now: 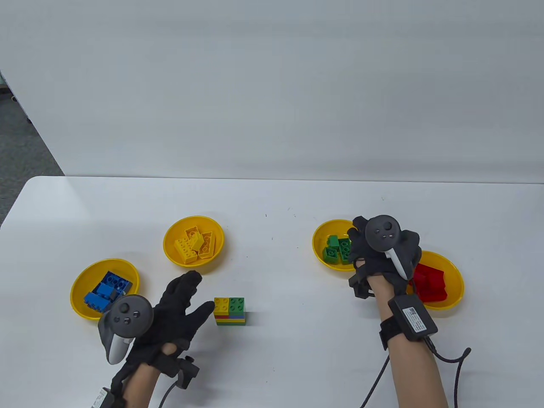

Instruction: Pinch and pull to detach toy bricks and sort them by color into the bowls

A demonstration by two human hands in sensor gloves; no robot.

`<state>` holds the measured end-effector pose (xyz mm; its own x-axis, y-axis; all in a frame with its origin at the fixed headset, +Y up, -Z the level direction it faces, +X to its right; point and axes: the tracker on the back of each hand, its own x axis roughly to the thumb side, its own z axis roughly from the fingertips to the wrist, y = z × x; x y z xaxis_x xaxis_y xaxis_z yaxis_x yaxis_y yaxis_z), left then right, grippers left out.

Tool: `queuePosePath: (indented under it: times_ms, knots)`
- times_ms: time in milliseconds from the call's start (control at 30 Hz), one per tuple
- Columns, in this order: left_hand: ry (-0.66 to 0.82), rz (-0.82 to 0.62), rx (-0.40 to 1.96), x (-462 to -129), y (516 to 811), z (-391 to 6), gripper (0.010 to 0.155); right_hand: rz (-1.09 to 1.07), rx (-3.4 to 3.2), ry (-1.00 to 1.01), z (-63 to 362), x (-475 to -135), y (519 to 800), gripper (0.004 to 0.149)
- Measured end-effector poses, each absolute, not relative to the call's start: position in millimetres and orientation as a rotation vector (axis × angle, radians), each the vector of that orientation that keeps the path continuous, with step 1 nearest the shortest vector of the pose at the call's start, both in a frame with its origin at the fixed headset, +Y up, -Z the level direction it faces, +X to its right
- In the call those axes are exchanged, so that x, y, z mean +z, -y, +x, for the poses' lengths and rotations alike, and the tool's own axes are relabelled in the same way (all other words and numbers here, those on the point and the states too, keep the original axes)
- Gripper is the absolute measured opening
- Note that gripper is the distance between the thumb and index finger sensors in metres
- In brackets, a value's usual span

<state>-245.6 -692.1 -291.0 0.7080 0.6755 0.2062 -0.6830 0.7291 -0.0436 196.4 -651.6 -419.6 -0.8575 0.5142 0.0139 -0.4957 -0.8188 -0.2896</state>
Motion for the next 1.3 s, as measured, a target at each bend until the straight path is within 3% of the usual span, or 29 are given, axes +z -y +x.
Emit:
queuePosePath:
  times_ms: [133,467,867,1133,1300]
  knots:
    - [0.251,-0.015,0.498,-296.5,705.9,-225.5,0.094,0.093,2.517,0.43,186.6,-381.7,642.0,0.05]
    - [0.203,-0.174,0.351,-319.1,744.3,-201.4,0.099,0.34,2.396,0.358,158.4,-317.4,660.4,0.05]
    - [0.173,-0.14,0.58,-321.4,754.4,-208.8,0.072,0.43,2.379,0.332,138.0,-298.7,672.8,0.05]
    - [0.399,-0.113,1.145,-304.9,724.0,-197.7,0.071,0.612,2.284,0.301,114.3,-286.1,670.7,0.052]
    - [0.511,-0.106,1.169,-283.5,706.2,-180.7,0.071,0.791,2.205,0.304,95.6,-272.2,664.0,0.063]
